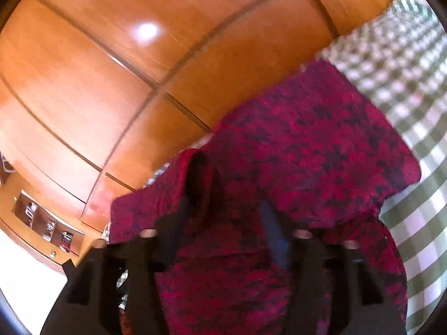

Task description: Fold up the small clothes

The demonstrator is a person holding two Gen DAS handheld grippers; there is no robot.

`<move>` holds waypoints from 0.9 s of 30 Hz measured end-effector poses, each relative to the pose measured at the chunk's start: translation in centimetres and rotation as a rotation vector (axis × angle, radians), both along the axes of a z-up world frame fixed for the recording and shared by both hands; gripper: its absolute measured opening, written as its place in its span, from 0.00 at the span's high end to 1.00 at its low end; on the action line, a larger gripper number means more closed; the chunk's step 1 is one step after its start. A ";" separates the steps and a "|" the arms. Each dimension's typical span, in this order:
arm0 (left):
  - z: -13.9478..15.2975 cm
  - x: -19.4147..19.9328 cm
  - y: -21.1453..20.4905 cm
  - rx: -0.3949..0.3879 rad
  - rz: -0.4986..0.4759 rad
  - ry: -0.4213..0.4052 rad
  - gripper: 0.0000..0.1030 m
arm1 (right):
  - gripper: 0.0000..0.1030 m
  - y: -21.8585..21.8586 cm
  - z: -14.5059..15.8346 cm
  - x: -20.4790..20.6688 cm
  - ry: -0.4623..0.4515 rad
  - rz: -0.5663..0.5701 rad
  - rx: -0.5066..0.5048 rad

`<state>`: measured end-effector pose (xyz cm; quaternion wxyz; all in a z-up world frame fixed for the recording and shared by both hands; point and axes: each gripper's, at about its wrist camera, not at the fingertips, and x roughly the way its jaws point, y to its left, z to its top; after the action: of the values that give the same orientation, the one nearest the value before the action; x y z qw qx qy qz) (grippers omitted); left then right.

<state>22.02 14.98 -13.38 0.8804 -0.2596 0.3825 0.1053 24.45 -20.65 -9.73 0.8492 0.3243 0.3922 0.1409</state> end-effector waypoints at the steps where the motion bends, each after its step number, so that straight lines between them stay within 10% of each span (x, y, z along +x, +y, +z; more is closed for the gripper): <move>1: 0.1 -0.1 -0.1 0.006 -0.002 -0.001 0.18 | 0.42 0.9 0.2 0.5 -0.007 0.026 -0.008; 13: -0.2 -0.6 0.4 -0.046 0.005 -0.042 0.16 | 0.25 -1.0 -1.7 2.1 0.065 -0.095 0.285; 17: -0.1 -0.3 -0.1 -0.024 -0.001 -0.028 0.15 | 0.23 0.5 -2.0 3.2 0.107 0.010 0.221; 18: -0.2 -0.3 0.0 -0.026 -0.001 -0.030 0.15 | 0.27 1.3 -2.0 3.5 0.109 0.041 0.193; 21: -0.1 -0.4 0.1 -0.035 0.000 -0.036 0.15 | 0.81 4.6 -1.0 4.6 0.092 0.121 -0.024; 27: 0.3 0.9 0.5 -0.020 0.019 0.017 0.18 | 0.86 2.4 1.5 4.1 -0.012 0.017 -0.151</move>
<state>22.91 15.50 -13.04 0.8736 -0.2711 0.3884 0.1119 28.60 -18.26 -8.23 0.8723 0.2550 0.3996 0.1199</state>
